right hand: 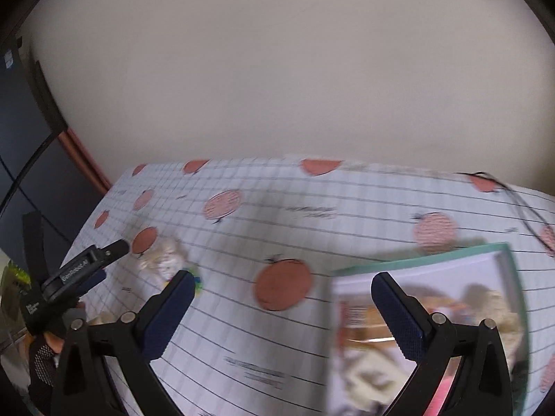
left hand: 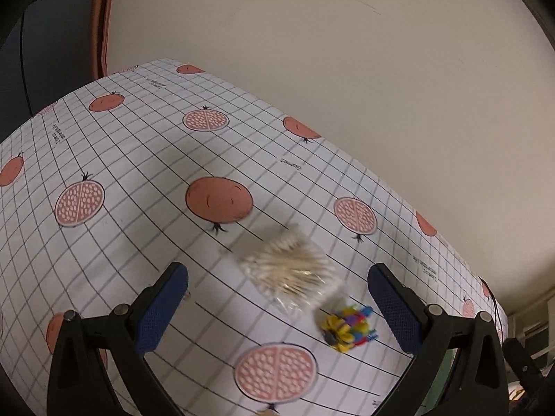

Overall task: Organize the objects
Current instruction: 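Move the left tool to the cotton swab bag while the right tool moves to the block toy, then close the left tool on the cotton swab bag while the right tool grasps the block toy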

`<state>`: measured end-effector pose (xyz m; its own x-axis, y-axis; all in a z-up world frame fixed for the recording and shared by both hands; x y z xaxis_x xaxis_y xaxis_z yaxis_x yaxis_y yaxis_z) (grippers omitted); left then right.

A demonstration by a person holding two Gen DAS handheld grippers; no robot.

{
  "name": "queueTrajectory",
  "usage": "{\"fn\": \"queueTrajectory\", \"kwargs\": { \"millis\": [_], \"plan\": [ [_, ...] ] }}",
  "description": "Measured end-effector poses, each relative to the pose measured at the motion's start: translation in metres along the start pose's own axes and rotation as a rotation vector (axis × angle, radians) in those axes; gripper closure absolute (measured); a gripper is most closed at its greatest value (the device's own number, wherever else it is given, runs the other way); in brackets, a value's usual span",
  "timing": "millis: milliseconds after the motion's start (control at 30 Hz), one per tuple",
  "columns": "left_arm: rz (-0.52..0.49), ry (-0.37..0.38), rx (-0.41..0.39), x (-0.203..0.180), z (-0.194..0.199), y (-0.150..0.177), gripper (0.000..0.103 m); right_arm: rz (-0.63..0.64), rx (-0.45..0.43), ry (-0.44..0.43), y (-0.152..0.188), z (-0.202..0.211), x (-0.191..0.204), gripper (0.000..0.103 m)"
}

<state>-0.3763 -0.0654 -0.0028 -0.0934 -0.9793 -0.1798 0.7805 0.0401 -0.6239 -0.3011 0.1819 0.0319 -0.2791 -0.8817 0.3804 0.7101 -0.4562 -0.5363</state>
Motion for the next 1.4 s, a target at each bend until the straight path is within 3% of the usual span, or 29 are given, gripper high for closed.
{"fn": "queueTrajectory", "kwargs": {
  "millis": [267, 500, 667, 767, 800, 1267, 1367, 1400],
  "plan": [
    [-0.010, 0.077, 0.051, 0.001, -0.028, 0.000, 0.000, 0.085, 0.112, -0.023, 0.036, -0.059, 0.053, 0.000],
    [-0.024, 0.099, 0.090, -0.004, -0.050, 0.005, 0.000, 0.174, 0.167, -0.028, 0.059, -0.091, 0.082, 0.003],
    [-0.047, 0.090, 0.106, -0.007, -0.058, 0.006, 0.000, 0.191, 0.183, -0.017, 0.068, -0.107, 0.087, 0.021],
    [-0.068, 0.083, 0.109, -0.011, -0.060, 0.008, 0.000, 0.171, 0.188, -0.035, 0.069, -0.108, 0.086, 0.043],
    [-0.075, 0.083, 0.109, -0.013, -0.061, 0.008, 0.000, 0.167, 0.190, -0.032, 0.068, -0.108, 0.085, 0.055],
    [-0.187, 0.013, 0.134, -0.033, -0.074, 0.022, 0.000, 0.133, 0.186, -0.022, 0.064, -0.092, 0.047, 0.059],
    [-0.218, -0.013, 0.130, -0.038, -0.074, 0.024, 0.008, 0.118, 0.189, -0.019, 0.065, -0.087, 0.039, 0.059],
    [-0.229, -0.020, 0.125, -0.040, -0.073, 0.024, 0.016, 0.114, 0.191, -0.020, 0.066, -0.086, 0.037, 0.059]
  ]
}}
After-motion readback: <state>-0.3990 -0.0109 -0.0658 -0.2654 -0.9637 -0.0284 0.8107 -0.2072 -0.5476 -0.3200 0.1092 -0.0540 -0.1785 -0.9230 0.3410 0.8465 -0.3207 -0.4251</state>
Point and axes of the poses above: each gripper's, at about its wrist camera, not at the fingertips, and z roughly against the way its jaws point, x to its left, y to its underside, the point moved 10 cm from there along -z, roughly the way its jaws point, and after that the axes turned 14 degrees about -z, right-handed, at the moved point
